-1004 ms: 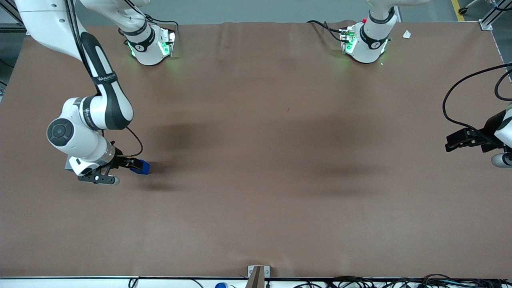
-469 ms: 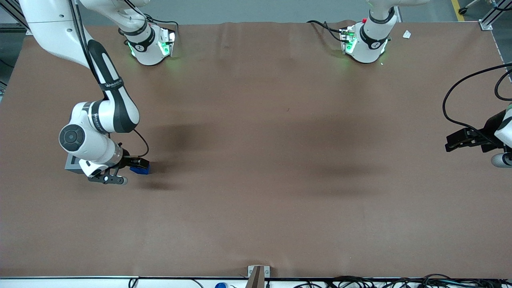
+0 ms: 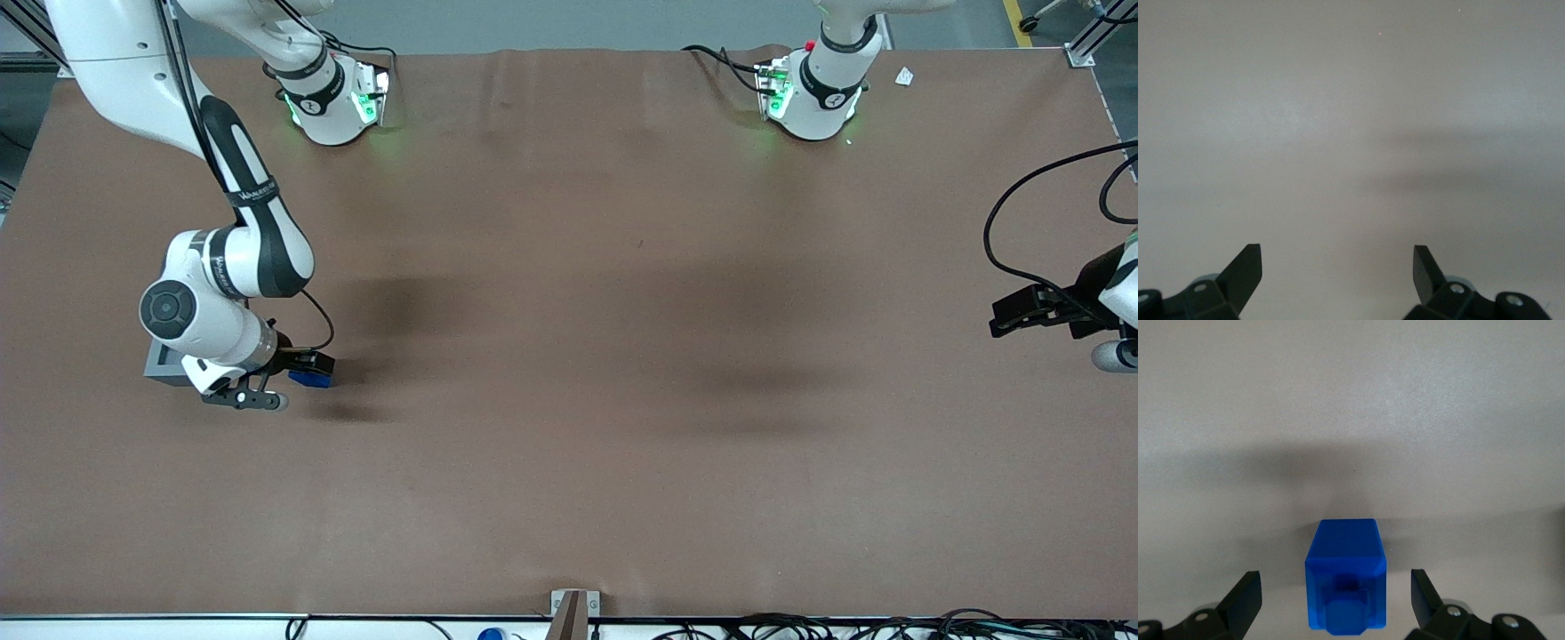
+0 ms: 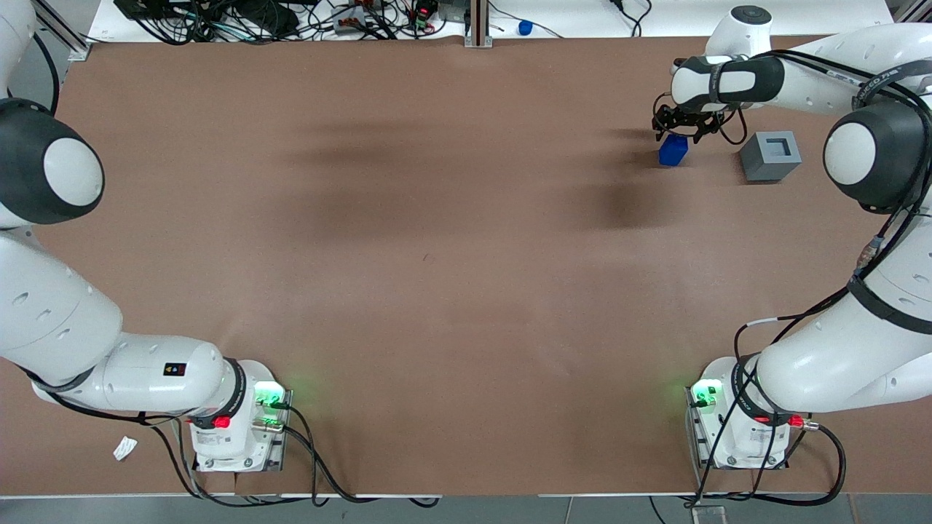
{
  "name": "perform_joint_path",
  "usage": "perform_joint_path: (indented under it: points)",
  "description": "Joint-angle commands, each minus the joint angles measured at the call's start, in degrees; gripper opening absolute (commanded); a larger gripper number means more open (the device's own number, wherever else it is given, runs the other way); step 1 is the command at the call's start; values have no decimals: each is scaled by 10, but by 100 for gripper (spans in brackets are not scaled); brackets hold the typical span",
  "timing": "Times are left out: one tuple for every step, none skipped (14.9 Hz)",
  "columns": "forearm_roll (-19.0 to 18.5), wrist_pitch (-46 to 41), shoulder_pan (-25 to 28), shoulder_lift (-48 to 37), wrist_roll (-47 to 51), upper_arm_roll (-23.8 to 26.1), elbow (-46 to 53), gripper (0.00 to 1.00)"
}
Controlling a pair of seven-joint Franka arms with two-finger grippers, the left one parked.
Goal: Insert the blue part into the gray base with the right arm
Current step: 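Close the right gripper on the blue block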
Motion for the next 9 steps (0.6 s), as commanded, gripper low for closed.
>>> perform_joint_path:
  points:
    - [6, 11, -1, -3, -17, -2, -11, 89]
    - [6, 11, -1, -3, -17, -2, -10, 86]
    - [6, 11, -1, -3, -17, -2, -10, 82]
    - [6, 11, -1, -3, -17, -2, -10, 77]
    - [6, 11, -1, -3, -17, -2, -10, 73]
    - [6, 10, -1, -3, -17, -2, -10, 69]
    - [6, 10, -1, -3, -17, -2, -10, 64]
    - [6, 10, -1, -3, -17, -2, -10, 60]
    - [6, 9, -1, -3, -18, -2, -10, 56]
